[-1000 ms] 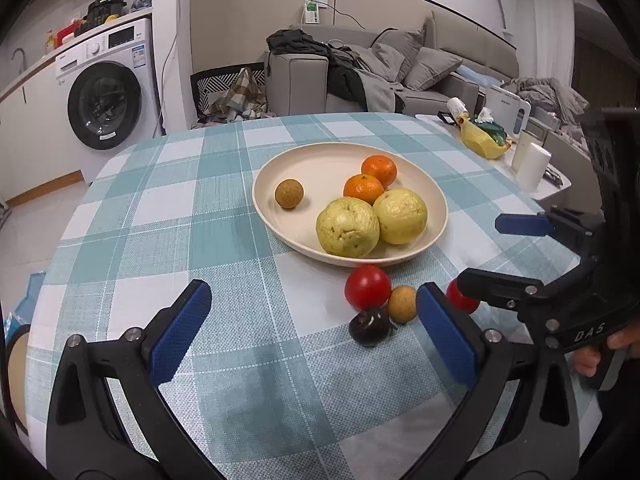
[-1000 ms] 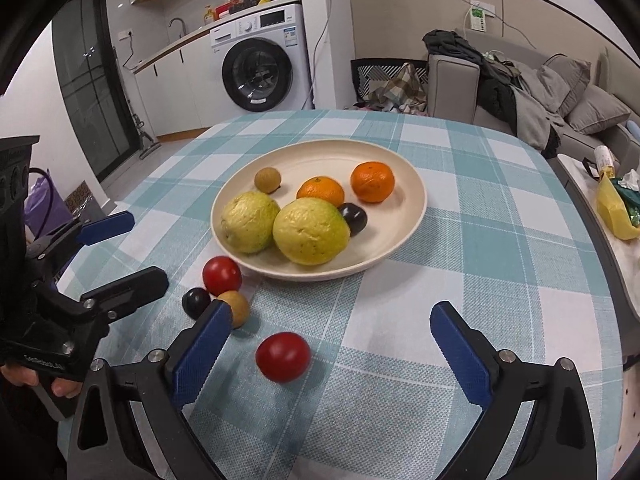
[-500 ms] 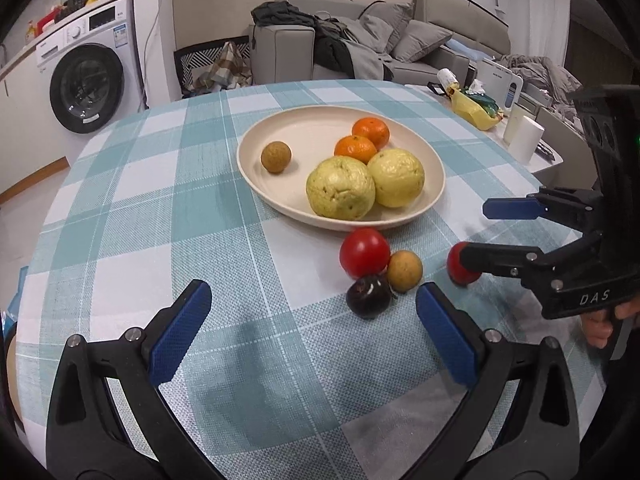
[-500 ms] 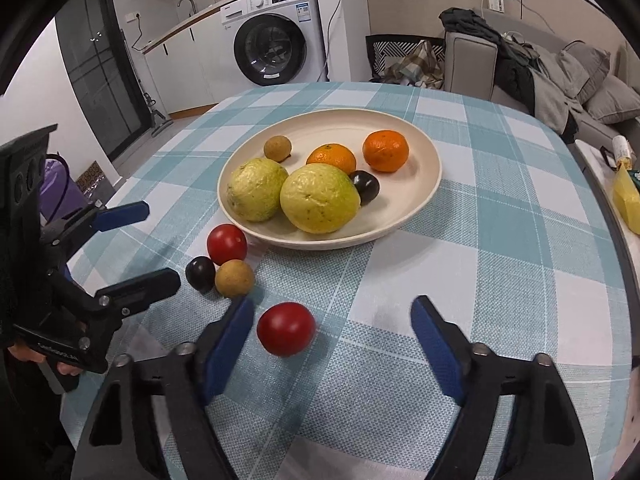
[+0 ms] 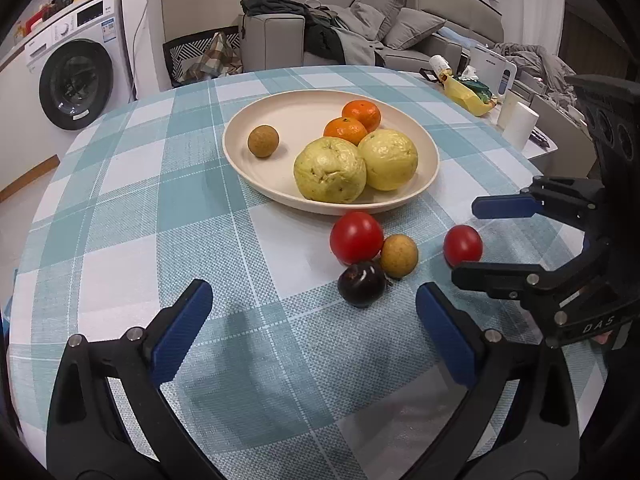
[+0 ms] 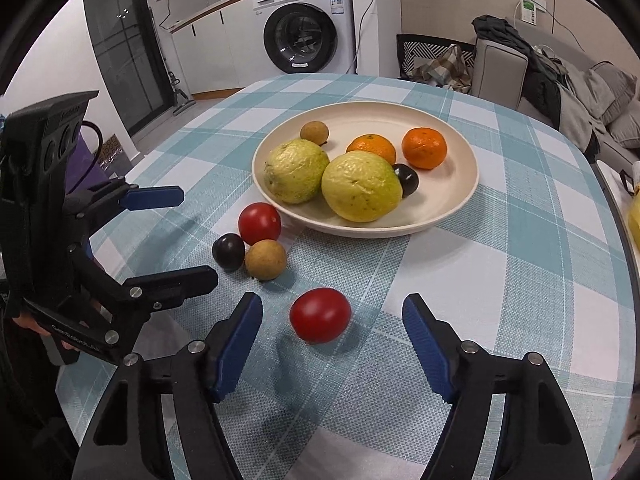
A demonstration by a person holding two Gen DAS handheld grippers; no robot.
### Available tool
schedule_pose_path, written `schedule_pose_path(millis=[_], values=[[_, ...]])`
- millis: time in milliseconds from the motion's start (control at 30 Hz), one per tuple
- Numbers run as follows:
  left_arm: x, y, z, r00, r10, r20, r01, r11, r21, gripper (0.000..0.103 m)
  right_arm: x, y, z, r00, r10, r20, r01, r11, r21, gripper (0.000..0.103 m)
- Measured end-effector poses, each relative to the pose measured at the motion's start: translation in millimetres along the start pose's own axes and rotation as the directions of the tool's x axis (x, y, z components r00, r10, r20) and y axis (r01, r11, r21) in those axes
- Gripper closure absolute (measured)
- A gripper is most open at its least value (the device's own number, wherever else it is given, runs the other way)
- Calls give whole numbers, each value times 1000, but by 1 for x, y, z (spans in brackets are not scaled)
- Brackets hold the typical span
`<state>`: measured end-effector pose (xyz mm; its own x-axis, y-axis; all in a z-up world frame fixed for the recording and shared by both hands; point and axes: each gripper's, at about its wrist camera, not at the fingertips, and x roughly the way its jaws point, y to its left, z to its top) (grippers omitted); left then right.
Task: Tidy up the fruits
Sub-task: 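Move both open tools back to the tomatoes and plum beside the plate, then grasp the dark plum with the left tool while the right tool grasps a red tomato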
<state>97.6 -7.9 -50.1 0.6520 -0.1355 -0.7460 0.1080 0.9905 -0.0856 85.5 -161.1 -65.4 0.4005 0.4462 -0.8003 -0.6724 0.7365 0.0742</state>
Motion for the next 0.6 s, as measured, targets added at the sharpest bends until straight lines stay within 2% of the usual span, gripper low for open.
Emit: schedule_pose_path(millis=[200,300,467,600], values=[[0,-1,0,1000,-20,-5,20,1000,5,2,5,6,-3,1000,9,-24,-10,1000,-26,36],[1,-4,-1,999,-34,-12,34,999,18,7,6,7,-3,999,21,-25,-22,999,-30,40],[6,-6,-1,999,-39,-36,40,999,26,31,6,7,-4,999,36,-25,-37,999,-27,45],[6,-6,-1,998,-56,-37,57,998,27,40,5,9,-4,999,37,-23,-37,999,-30,45]])
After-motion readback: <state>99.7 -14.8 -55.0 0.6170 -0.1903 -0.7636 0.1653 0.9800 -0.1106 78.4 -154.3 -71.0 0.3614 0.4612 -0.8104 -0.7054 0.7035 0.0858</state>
